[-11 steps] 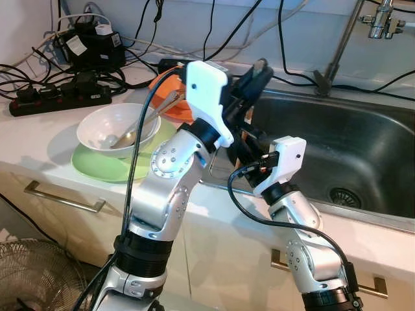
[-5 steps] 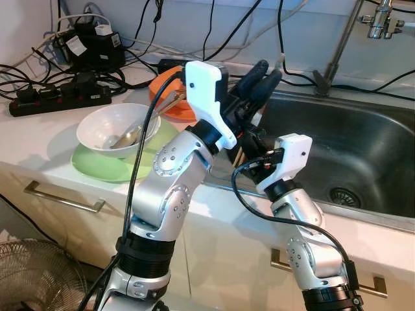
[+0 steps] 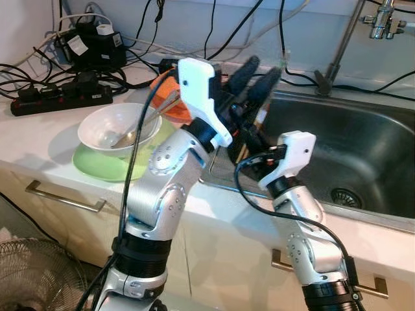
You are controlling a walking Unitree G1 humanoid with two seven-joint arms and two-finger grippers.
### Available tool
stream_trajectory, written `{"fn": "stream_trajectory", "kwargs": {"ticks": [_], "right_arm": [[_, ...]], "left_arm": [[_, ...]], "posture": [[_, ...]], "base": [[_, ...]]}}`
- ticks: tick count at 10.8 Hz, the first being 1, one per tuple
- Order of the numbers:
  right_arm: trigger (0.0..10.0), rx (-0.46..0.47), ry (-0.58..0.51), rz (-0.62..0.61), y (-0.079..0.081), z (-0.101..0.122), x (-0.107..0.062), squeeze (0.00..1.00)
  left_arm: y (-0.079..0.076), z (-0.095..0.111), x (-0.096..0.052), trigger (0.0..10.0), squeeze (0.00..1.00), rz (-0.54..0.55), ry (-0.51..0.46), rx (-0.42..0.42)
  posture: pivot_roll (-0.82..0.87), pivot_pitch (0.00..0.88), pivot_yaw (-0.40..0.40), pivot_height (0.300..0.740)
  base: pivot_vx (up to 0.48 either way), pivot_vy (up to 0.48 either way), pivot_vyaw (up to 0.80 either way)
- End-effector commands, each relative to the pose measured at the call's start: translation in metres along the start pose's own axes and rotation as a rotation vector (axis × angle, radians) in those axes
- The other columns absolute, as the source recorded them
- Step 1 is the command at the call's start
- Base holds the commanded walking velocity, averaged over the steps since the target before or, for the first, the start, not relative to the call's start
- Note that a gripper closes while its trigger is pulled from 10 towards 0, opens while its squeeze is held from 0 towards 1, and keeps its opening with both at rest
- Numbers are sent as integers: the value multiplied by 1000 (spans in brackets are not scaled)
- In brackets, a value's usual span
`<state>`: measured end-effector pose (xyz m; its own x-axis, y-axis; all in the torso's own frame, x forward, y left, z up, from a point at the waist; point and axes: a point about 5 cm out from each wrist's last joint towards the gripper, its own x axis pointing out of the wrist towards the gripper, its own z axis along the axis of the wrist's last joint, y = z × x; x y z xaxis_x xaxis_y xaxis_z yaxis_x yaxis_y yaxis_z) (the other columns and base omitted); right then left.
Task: Kitchen organization
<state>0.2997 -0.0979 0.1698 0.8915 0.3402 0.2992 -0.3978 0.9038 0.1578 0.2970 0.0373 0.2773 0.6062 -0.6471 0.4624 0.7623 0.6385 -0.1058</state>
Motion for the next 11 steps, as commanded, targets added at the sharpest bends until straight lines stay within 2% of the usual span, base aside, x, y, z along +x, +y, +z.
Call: {"fn": "stream_trajectory", "kwargs": {"ticks": [1, 2, 3, 4, 5, 7, 8, 11], "right_arm": [[0, -28, -19, -33, -6, 4, 5, 0], [2431, -63, -12, -90, -16, 5, 9, 0], [10000, -83, -4, -126, -23, 5, 11, 0], [10000, -109, 7, -172, -34, 4, 14, 0], [10000, -163, 30, -245, -54, 3, 17, 0], [10000, -206, 69, -296, -73, 0, 21, 0], [10000, -216, 81, -308, -78, -2, 22, 0], [10000, -241, 194, -324, -88, -25, 26, 0]], "left_arm": [[2, 2, -2, 10000, 0, 10, 0, -6], [7, 3, -6, 10000, 0, 33, 4, -1], [11, 3, -9, 10000, 0, 54, 6, 2], [18, 1, -14, 10000, 0, 82, 32, 25], [27, -8, -27, 10000, 0, 111, 122, 85], [33, -33, -45, 10000, 0, 124, 267, 121], [34, -42, -50, 10000, 0, 128, 318, 132], [31, -86, -79, 10000, 0, 102, 594, 141]], "posture": [[167, 0, 31, 717], [170, 0, 28, 717], [173, 0, 26, 717], [176, 0, 24, 717], [182, 0, 22, 717], [186, 0, 20, 717], [189, 0, 17, 717], [196, 0, 10, 717]], "base": [[0, 0, 0], [0, 0, 0], [0, 0, 0], [0, 0, 0], [0, 0, 0], [0, 0, 0], [0, 0, 0], [0, 0, 0]]}}
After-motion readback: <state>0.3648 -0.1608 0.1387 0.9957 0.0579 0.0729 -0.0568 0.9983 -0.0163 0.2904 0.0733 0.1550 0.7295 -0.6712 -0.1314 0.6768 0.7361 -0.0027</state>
